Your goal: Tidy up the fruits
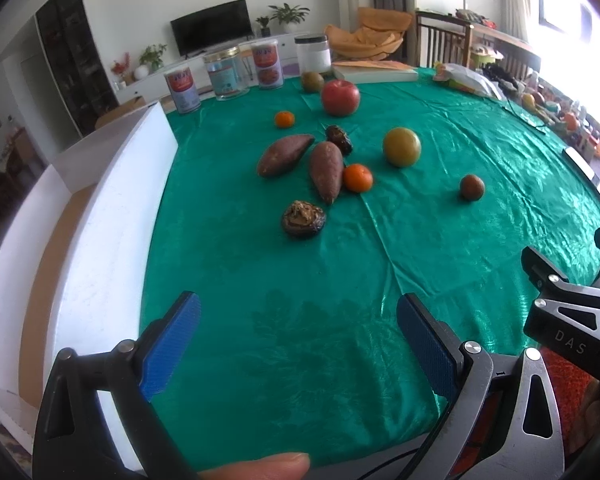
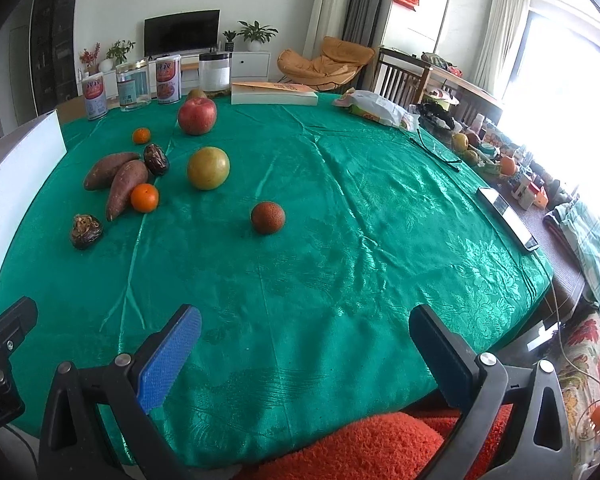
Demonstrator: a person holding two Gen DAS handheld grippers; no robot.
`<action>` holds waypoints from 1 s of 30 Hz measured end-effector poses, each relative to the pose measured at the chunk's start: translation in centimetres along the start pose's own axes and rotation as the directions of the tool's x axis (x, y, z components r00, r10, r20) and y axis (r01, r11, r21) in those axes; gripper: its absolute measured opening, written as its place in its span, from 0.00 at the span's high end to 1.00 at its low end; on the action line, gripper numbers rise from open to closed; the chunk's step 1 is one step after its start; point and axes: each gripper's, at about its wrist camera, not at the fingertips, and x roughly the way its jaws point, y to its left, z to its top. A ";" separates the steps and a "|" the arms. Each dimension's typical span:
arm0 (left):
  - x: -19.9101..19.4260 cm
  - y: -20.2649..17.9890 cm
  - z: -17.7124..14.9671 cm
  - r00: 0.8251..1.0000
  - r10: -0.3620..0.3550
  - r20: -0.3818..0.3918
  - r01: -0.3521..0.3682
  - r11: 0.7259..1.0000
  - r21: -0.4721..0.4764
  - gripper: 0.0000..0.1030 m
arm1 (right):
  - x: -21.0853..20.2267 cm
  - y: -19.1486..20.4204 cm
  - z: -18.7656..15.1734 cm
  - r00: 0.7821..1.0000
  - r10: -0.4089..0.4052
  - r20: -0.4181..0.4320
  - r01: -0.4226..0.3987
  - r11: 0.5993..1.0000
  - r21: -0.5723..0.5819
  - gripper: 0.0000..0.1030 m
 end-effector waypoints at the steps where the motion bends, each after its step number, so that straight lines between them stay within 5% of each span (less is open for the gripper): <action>1: -0.1 0.1 0.0 1.000 0.003 0.002 -0.003 1.000 0.000 0.04 | -0.3 0.0 0.3 1.000 -0.021 -0.008 0.021 1.000 -0.014 0.00; 6: -0.4 0.9 0.1 1.000 0.031 0.006 -0.031 0.999 -0.018 0.04 | -4.6 -0.4 3.4 0.988 -0.143 0.060 0.148 0.984 -0.101 0.00; 12: -0.6 1.4 0.2 0.999 0.047 0.004 -0.047 0.998 -0.030 0.04 | -10.1 -1.5 7.0 0.967 -0.198 0.163 0.218 0.969 -0.119 0.00; 30: -1.7 3.2 0.4 0.997 0.077 0.022 -0.075 0.995 -0.073 0.04 | -21.8 1.8 16.2 0.914 -0.059 0.401 0.125 0.982 -0.141 0.00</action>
